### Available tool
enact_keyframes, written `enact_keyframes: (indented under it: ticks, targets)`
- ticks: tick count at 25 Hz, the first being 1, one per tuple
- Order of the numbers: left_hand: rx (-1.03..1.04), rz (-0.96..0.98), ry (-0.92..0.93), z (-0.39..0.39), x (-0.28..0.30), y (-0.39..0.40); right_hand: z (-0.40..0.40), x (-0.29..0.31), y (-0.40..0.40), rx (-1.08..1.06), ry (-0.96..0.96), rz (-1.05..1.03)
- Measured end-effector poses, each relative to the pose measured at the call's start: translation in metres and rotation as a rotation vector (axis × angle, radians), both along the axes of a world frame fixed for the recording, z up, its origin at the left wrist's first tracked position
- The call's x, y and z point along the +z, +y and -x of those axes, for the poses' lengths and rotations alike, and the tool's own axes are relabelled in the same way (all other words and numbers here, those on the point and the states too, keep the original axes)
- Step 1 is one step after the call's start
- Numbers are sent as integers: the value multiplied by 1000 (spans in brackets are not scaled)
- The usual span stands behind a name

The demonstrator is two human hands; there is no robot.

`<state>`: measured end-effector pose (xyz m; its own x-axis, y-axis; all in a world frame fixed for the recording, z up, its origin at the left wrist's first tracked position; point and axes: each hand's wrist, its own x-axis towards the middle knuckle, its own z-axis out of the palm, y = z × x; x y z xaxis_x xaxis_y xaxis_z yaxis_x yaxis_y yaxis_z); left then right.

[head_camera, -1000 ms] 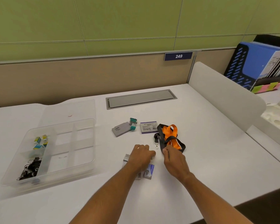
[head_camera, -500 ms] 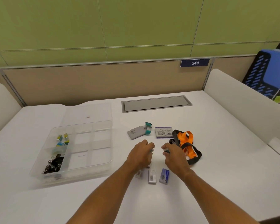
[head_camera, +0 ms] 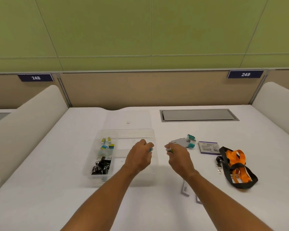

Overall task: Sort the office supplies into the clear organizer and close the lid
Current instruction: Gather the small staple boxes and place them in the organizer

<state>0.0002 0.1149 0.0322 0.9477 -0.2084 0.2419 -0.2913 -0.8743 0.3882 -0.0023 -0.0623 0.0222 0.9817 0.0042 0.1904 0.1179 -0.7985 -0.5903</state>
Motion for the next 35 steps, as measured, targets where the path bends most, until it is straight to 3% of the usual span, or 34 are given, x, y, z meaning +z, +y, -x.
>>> enact_keyframes:
  ticks: [13,26,35]
  targets:
    - [181,82,37,-21,-3,169,-26,6,140,121,-106,19]
    - [95,-25,209,-91,-30,193,-53,8,164,70,-45,44]
    - [204,3,18,-95,-36,224,-82,8,227,218,34,94]
